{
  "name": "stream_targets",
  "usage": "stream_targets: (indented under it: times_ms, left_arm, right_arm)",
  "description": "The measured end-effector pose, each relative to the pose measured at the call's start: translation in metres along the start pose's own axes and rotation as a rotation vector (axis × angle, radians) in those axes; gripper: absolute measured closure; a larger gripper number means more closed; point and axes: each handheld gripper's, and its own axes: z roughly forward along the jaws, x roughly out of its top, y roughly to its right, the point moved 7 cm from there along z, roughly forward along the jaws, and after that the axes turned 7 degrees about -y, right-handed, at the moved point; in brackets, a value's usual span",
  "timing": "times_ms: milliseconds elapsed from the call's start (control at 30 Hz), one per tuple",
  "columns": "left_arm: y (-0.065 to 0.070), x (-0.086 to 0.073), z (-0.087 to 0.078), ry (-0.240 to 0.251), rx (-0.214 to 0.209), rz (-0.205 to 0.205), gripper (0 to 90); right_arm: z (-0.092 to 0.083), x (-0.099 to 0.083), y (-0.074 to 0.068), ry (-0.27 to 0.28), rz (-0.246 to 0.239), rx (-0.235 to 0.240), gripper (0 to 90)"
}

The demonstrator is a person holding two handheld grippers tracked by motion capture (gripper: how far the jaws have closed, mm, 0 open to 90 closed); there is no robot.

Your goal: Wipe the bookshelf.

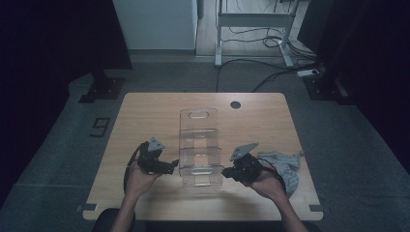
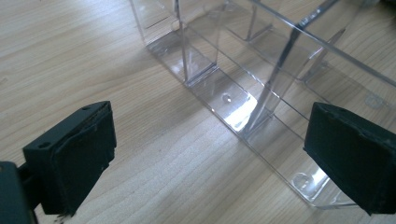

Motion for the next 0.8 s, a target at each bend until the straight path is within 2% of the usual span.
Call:
stream_targets:
  times_ms: [333, 400, 500, 567, 600, 633, 667, 800]
  left_arm:
    - [-0.005, -0.001, -0.003, 0.013, -0.007, -0.018, 2.6]
    - [-0.007, -0.002, -0.007, 0.023, -0.027, -0.018, 0.7]
    - [-0.007, -0.003, -0.012, 0.03, -0.027, -0.009, 1.8]
    - [-0.006, -0.005, -0.016, 0.038, -0.039, -0.004, 3.5]
    - [-0.006, -0.008, -0.02, 0.044, -0.046, -0.004, 3.9]
    - [-0.006, -0.008, -0.02, 0.044, -0.046, -0.004, 4.1]
    - [-0.004, -0.012, -0.024, 0.049, -0.057, 0.0, 4.2]
    - [0.001, -0.018, -0.033, 0.068, -0.083, 0.011, 6.0]
  right_arm:
    - [0.007, 0.007, -0.018, -0.014, -0.041, 0.019, 86.0]
    - [0.007, 0.007, -0.018, -0.019, -0.044, 0.016, 85.8]
    - [0.007, 0.006, -0.017, -0.012, -0.032, 0.032, 84.5]
    - [0.006, 0.005, -0.016, -0.011, -0.03, 0.035, 81.3]
    - [0.003, 0.003, -0.013, -0.007, -0.023, 0.032, 76.4]
    - [0.003, 0.003, -0.013, -0.007, -0.023, 0.032, 76.4]
    - [-0.001, 0.001, -0.01, -0.006, -0.019, 0.023, 71.3]
    - [-0.009, -0.004, 0.001, 0.004, 0.0, -0.007, 63.3]
